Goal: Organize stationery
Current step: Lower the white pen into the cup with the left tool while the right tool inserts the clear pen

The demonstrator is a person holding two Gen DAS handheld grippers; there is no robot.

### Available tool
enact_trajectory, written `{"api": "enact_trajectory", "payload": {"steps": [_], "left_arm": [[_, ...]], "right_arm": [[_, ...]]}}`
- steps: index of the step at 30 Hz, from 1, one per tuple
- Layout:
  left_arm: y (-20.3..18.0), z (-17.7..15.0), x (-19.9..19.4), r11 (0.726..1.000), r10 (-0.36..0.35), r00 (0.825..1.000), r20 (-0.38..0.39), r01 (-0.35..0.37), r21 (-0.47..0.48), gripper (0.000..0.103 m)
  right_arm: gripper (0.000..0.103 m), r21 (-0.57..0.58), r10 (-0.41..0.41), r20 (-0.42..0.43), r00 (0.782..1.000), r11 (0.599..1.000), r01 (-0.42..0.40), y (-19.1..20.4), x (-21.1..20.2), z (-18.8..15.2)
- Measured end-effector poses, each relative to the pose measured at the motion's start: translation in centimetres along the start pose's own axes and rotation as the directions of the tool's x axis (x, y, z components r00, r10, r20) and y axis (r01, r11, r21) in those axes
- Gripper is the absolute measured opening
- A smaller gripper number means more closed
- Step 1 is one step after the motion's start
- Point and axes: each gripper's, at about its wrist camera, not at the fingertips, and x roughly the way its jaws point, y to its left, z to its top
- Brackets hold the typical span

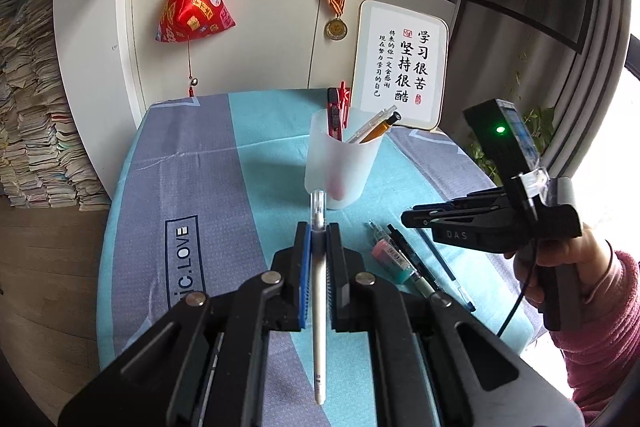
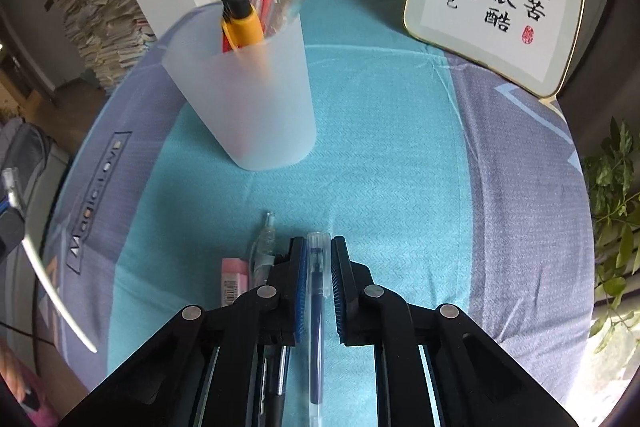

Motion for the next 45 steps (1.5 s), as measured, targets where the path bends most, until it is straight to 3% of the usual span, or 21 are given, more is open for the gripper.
{"api": "enact_trajectory", "payload": {"steps": [5,12,19,24,31,36,39,45], "left_arm": [[-0.5,0.8,-0.7,1.0,-0.009,0.999,0.033,0.008,0.012,0.005],[-1.0,1.2,-0.6,1.0,-0.013,0.999,0.043,0.013,0.008,0.005],[-0.9,1.6,-1.0,1.0,-0.003,0.999,0.054,0.003,0.001,0.005],[-0.5,1.7,-1.2,1.0,0.003,0.998,0.064,-0.002,-0.007,0.005],[-0.1,2.0,-1.4,1.0,0.01,0.997,0.075,-0.01,-0.011,0.005],[0.1,2.5,-1.8,1.0,0.021,0.996,0.091,-0.021,-0.002,0.005],[0.2,2.9,-1.9,1.0,0.024,0.995,0.099,-0.024,0.002,0.005],[0.2,3.6,-1.9,1.0,0.022,0.993,0.114,-0.023,0.006,0.005]], "right_arm": [[0.012,-0.001,0.035,0.123,0.992,0.999,-0.035,0.1,-5.2,-0.6],[0.01,-0.03,0.042,0.28,0.959,0.999,-0.035,1.0,-11.4,-0.9],[0.01,-0.045,0.055,0.35,0.935,0.998,-0.042,1.6,-13.8,0.4],[0.01,-0.062,0.064,0.382,0.922,0.997,-0.044,1.7,-15.2,2.3],[0.01,-0.053,0.073,0.479,0.875,0.997,-0.054,1.9,-17.7,7.1],[0.01,-0.023,0.066,0.519,0.852,0.998,-0.063,2.0,-16.6,10.1],[0.01,-0.001,0.06,0.52,0.852,0.998,-0.07,1.8,-15.2,11.2],[0.01,0.028,0.039,0.455,0.89,0.998,-0.059,0.9,-11.0,11.3]]}}
